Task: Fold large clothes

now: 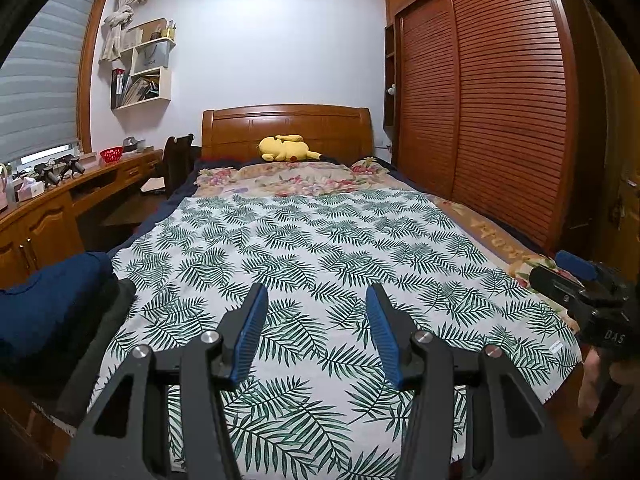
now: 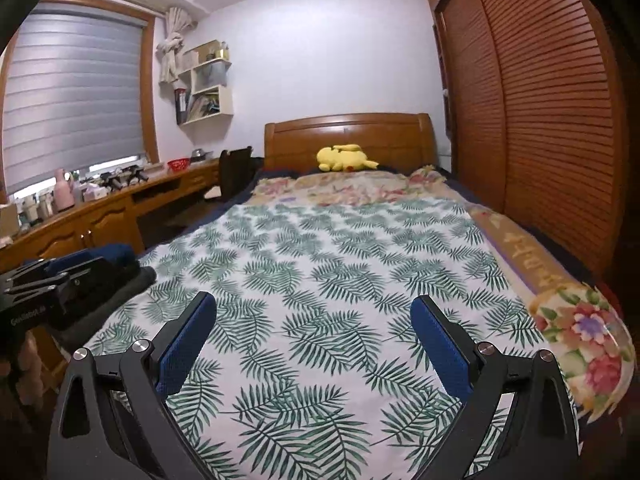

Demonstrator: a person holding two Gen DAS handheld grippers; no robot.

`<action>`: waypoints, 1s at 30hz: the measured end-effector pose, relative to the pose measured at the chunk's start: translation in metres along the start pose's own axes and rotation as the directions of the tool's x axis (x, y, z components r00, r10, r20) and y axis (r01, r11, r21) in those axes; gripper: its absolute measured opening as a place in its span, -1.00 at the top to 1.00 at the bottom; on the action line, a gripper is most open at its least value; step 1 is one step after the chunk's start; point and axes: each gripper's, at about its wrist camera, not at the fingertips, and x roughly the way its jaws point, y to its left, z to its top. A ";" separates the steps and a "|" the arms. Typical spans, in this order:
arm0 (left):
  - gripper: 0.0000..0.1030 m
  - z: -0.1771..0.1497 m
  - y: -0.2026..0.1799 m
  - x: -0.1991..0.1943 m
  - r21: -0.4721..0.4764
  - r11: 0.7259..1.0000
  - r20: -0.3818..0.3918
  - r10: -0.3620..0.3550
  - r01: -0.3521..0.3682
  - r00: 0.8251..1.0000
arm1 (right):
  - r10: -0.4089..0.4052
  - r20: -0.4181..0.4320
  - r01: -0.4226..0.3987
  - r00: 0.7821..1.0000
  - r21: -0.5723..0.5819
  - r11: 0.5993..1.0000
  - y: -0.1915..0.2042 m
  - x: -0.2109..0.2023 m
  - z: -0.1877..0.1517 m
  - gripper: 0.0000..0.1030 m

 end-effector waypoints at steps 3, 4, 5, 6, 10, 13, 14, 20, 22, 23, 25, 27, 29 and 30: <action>0.02 0.000 0.000 0.000 -0.002 1.000 0.000 0.000 0.000 1.000 | 0.000 0.000 0.000 1.000 -0.001 1.000 0.001 0.000 0.000 -0.93; 0.02 0.000 0.000 0.000 -0.002 1.000 0.000 0.000 0.000 1.000 | 0.000 0.000 0.000 1.000 -0.001 1.000 0.001 0.000 0.000 -0.93; 0.02 0.000 0.000 0.000 -0.001 1.000 0.000 0.001 -0.001 1.000 | 0.000 0.000 0.000 1.000 -0.001 1.000 0.001 0.000 0.000 -0.93; 0.02 0.000 0.000 0.000 -0.001 1.000 0.000 0.000 0.000 1.000 | 0.000 0.000 0.000 1.000 -0.001 1.000 0.001 0.000 0.000 -0.93; 0.02 0.000 0.000 0.000 -0.001 1.000 0.000 0.001 -0.001 1.000 | 0.001 -0.003 -0.001 1.000 -0.002 1.000 0.001 0.000 0.000 -0.93; 0.02 0.000 0.000 -0.002 0.000 1.000 0.005 0.003 -0.003 1.000 | 0.002 -0.003 -0.002 1.000 -0.002 1.000 0.001 0.000 0.000 -0.93; 0.02 0.000 0.000 -0.002 0.000 1.000 0.005 0.002 -0.002 1.000 | 0.002 -0.003 -0.002 1.000 -0.002 1.000 0.001 0.000 0.000 -0.93; 0.02 -0.001 0.000 -0.003 0.000 1.000 0.005 0.004 -0.004 1.000 | -0.001 -0.002 0.001 1.000 -0.004 1.000 0.001 0.000 -0.001 -0.93; 0.02 -0.001 0.000 -0.003 0.001 1.000 0.006 0.006 -0.006 1.000 | 0.000 -0.001 0.000 1.000 -0.005 1.000 0.002 0.001 0.000 -0.93; 0.02 -0.001 0.000 -0.003 0.003 1.000 0.007 0.008 -0.008 1.000 | -0.001 -0.001 0.001 1.000 -0.005 1.000 0.002 0.001 0.000 -0.93; 0.02 -0.001 -0.001 -0.004 0.002 1.000 0.008 0.009 -0.009 1.000 | -0.001 -0.001 0.001 1.000 -0.004 1.000 0.002 0.001 -0.001 -0.93; 0.02 -0.001 -0.001 -0.005 0.000 1.000 0.010 0.008 -0.008 1.000 | 0.000 -0.001 0.000 1.000 -0.005 1.000 0.001 0.001 -0.001 -0.93; 0.02 -0.001 -0.001 -0.005 0.001 1.000 0.011 0.008 -0.008 1.000 | 0.000 0.000 0.000 1.000 -0.006 1.000 0.002 0.001 0.000 -0.93; 0.02 -0.001 -0.001 -0.005 0.001 1.000 0.010 0.009 -0.009 1.000 | -0.001 0.000 0.001 1.000 -0.006 1.000 0.002 0.001 -0.001 -0.93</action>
